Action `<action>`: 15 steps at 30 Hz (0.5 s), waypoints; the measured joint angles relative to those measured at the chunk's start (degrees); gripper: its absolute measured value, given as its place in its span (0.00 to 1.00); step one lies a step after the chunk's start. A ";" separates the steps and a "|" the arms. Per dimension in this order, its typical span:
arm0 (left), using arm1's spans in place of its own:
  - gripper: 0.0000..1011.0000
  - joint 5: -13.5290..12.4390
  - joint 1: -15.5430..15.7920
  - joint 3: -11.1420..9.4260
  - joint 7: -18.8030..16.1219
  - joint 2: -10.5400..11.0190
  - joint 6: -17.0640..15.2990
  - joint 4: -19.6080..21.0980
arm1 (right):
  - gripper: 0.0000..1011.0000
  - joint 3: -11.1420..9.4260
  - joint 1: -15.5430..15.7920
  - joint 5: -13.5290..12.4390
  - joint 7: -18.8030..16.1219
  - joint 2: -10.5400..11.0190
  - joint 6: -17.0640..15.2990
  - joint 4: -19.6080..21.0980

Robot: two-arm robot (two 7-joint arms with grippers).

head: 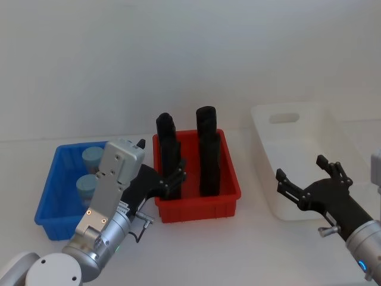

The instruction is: Pick the cotton swabs from the blue box and place them into the white box.

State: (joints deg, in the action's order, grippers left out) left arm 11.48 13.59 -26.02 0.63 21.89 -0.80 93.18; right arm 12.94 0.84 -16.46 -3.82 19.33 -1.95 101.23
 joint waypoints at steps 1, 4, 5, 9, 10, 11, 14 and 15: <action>0.99 0.00 0.00 0.00 0.00 0.00 0.00 0.00 | 0.99 0.00 0.00 0.00 0.00 0.00 0.00 0.00; 0.99 0.00 0.00 0.00 0.00 0.00 0.00 0.00 | 0.99 0.00 0.01 0.00 0.00 0.00 0.00 0.00; 0.99 0.00 0.00 0.00 0.00 0.00 0.00 0.00 | 0.99 0.00 0.00 0.00 0.00 0.00 0.00 0.00; 0.99 0.00 0.00 0.00 0.00 0.00 0.00 0.00 | 0.99 0.00 0.00 0.00 0.00 0.00 0.00 0.00; 0.99 0.00 0.00 0.00 0.00 0.00 0.00 0.00 | 0.99 0.00 0.00 0.00 0.00 0.00 0.00 0.00; 0.99 0.00 0.00 0.00 0.00 0.00 0.00 0.00 | 0.99 0.00 0.00 0.00 0.00 0.00 0.00 0.00; 0.99 0.00 0.00 0.00 0.00 0.00 0.00 0.00 | 0.99 0.00 0.00 0.00 0.00 0.00 0.00 0.00; 0.99 0.00 0.00 0.00 0.00 0.00 0.00 0.00 | 0.99 0.00 0.00 0.00 0.00 0.00 0.00 0.00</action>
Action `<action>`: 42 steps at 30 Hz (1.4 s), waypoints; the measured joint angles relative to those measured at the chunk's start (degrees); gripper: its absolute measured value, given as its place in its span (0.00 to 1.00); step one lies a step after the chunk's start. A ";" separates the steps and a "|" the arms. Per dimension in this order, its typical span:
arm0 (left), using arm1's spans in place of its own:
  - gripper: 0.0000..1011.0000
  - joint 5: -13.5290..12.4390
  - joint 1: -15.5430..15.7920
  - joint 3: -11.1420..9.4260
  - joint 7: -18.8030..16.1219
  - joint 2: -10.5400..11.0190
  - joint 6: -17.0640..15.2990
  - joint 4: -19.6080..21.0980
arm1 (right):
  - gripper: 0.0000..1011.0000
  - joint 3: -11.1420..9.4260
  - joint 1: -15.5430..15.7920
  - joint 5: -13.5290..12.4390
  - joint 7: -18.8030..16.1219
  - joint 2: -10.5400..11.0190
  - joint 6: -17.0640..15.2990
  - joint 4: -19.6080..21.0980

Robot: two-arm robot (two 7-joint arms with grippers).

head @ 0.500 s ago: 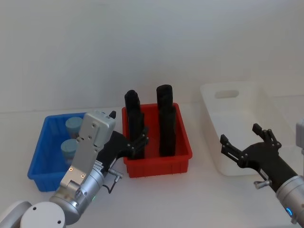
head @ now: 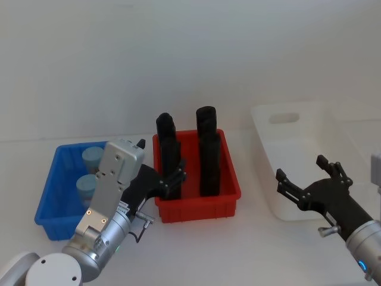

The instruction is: Pick the cotton swabs from the blue box and place them into the white box.

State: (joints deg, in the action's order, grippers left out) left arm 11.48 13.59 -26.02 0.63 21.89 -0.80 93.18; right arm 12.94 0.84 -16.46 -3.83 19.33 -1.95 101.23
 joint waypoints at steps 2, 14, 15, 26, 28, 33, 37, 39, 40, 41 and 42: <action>0.99 0.00 0.00 0.00 0.00 0.00 0.00 0.00 | 0.99 0.00 0.00 0.00 0.00 0.00 0.00 0.00; 0.99 0.00 0.00 0.00 0.00 0.00 0.00 0.00 | 0.99 0.00 0.00 0.00 0.00 0.00 0.00 0.00; 0.99 0.00 0.00 0.00 0.00 0.00 0.00 0.00 | 0.99 0.00 0.00 0.00 0.00 0.00 0.00 0.00; 0.99 0.00 0.00 0.00 0.00 0.00 0.00 0.00 | 0.99 0.00 0.00 0.00 0.00 0.00 0.00 0.00; 0.99 0.00 0.00 0.00 0.00 0.00 0.00 0.00 | 0.99 0.00 0.00 0.00 0.00 0.00 0.00 0.00; 0.99 0.00 0.00 0.00 0.00 0.00 0.00 0.00 | 0.99 0.00 0.00 0.00 0.00 0.00 0.00 0.00; 0.99 0.00 0.00 0.01 0.01 0.00 0.00 0.00 | 0.99 0.00 0.00 0.00 0.00 0.00 0.00 0.00; 0.99 0.01 0.06 0.08 0.11 0.00 -0.02 0.00 | 0.99 0.00 0.00 0.00 0.00 0.00 0.00 0.00; 0.99 0.02 0.10 0.14 0.18 0.03 -0.05 0.00 | 0.99 0.00 0.00 0.00 0.00 0.00 0.00 0.00; 0.99 0.05 0.19 0.26 0.38 0.07 -0.15 -0.02 | 0.99 0.00 0.00 0.00 0.00 0.00 0.00 0.00; 0.99 0.05 0.19 0.26 0.38 0.07 -0.15 -0.02 | 0.99 0.00 0.00 0.00 0.00 0.00 0.00 0.00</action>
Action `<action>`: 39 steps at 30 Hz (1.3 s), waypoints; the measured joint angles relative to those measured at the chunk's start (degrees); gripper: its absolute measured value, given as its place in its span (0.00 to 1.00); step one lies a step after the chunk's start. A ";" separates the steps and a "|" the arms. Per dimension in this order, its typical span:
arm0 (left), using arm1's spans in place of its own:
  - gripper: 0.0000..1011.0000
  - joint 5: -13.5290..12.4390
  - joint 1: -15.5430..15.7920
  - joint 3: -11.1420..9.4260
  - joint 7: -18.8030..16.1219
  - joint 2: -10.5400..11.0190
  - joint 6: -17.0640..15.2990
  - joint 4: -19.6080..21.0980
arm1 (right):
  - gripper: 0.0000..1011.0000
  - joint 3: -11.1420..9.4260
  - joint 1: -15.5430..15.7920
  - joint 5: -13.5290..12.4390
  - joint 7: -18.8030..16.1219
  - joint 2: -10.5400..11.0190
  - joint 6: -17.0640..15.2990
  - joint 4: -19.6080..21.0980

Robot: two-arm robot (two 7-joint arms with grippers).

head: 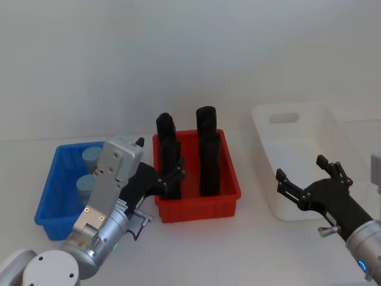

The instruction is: Pick the cotton swabs from the blue box and place them into the white box.

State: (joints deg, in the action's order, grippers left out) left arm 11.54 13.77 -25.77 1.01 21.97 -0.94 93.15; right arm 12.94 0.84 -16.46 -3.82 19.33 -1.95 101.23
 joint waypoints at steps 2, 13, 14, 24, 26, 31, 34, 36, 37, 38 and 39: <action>0.99 0.18 0.29 0.38 0.52 0.15 -0.28 -0.18 | 0.99 0.00 0.00 0.00 0.00 0.00 0.00 0.00; 0.99 1.74 1.75 2.10 1.99 0.56 -2.48 -1.61 | 0.99 0.00 0.00 0.00 0.00 0.00 0.00 0.00; 0.99 1.89 1.92 2.27 2.05 0.58 -2.70 -1.79 | 0.99 0.00 0.00 0.00 0.00 0.00 0.00 0.00; 0.99 4.20 3.57 4.06 2.09 0.63 -6.17 -3.93 | 0.99 0.00 0.00 0.00 0.00 0.00 0.00 0.00; 0.99 4.78 3.90 4.42 1.83 0.60 -6.97 -4.47 | 0.99 0.00 0.00 0.00 0.00 0.00 0.00 0.00; 0.99 6.25 4.61 5.27 1.07 0.51 -8.74 -6.01 | 0.99 0.00 0.00 0.00 0.00 0.00 0.00 0.00; 0.99 6.96 4.96 5.74 0.63 0.45 -9.63 -6.96 | 0.99 0.00 0.00 0.00 0.00 0.00 0.00 0.00; 0.99 7.23 5.13 5.97 0.37 0.43 -10.01 -7.49 | 0.99 0.00 0.00 0.00 0.00 0.00 0.00 0.00; 0.99 7.37 5.17 6.04 0.26 0.42 -10.19 -7.64 | 0.99 0.00 0.00 0.00 0.00 0.00 0.00 0.00; 0.99 7.60 5.34 6.25 0.04 0.41 -10.53 -8.15 | 0.99 0.00 0.00 0.00 0.00 0.00 0.00 0.00; 0.99 7.73 5.40 6.34 -0.06 0.41 -10.77 -8.38 | 0.99 0.00 0.00 0.00 0.00 0.00 0.00 0.00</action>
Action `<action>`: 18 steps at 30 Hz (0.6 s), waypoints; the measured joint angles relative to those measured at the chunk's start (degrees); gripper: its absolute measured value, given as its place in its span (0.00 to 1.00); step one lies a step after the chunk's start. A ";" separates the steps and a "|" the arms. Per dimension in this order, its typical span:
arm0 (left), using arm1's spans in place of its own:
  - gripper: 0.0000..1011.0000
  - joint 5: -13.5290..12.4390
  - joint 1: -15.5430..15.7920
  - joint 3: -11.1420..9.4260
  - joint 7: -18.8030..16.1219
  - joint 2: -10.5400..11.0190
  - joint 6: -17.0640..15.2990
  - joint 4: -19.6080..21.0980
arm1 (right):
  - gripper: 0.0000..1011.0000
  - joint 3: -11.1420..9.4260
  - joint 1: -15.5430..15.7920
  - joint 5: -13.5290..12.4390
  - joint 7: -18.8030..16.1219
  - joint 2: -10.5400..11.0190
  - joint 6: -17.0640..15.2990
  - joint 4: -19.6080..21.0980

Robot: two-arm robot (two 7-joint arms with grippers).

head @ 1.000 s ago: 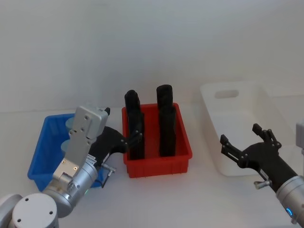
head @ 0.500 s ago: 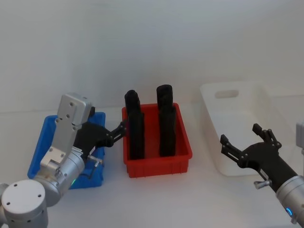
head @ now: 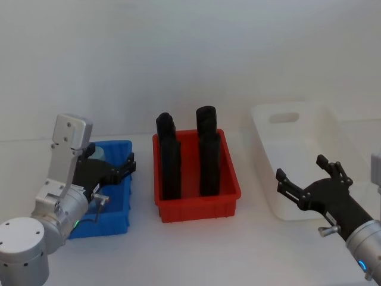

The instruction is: Pick the cotton swabs from the blue box and place them into the white box.

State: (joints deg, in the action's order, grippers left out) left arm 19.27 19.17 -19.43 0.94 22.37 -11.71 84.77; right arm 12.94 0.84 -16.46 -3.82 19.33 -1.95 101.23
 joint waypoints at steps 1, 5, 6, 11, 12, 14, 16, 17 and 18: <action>0.99 0.15 0.14 0.17 -0.24 -0.01 -0.35 -0.45 | 0.99 0.00 0.00 0.00 0.00 0.00 0.00 0.00; 0.99 0.33 0.50 0.54 -0.72 -0.08 -1.26 -1.76 | 0.99 0.00 0.00 0.00 0.00 0.00 0.00 0.00; 0.99 0.35 0.61 0.63 -0.81 -0.10 -1.43 -2.10 | 0.99 0.00 0.00 0.00 0.00 0.00 0.00 0.00; 0.99 0.37 1.27 1.01 -1.30 -0.32 -2.41 -4.27 | 0.99 0.00 0.00 0.00 0.00 0.00 0.00 0.00; 0.99 0.37 1.44 1.10 -1.36 -0.38 -2.54 -4.80 | 0.99 0.00 0.00 0.00 0.00 0.00 0.00 0.00; 0.99 0.37 1.86 1.25 -1.46 -0.53 -2.83 -5.96 | 0.99 0.00 0.00 0.00 0.00 0.00 0.00 0.00; 0.99 0.33 2.31 1.39 -1.51 -0.70 -3.10 -7.19 | 0.99 0.00 0.00 0.00 0.00 0.00 0.00 0.00; 0.99 0.31 2.43 1.43 -1.52 -0.74 -3.18 -7.52 | 0.99 0.00 0.00 0.00 0.00 0.00 0.00 0.00; 0.99 0.27 2.57 1.48 -1.52 -0.80 -3.24 -7.89 | 0.99 0.00 0.00 0.00 0.00 0.00 0.00 0.00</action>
State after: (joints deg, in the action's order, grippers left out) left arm 19.55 21.74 -17.95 -0.57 21.57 -14.96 76.89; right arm 12.94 0.84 -16.46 -3.82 19.33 -1.95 101.23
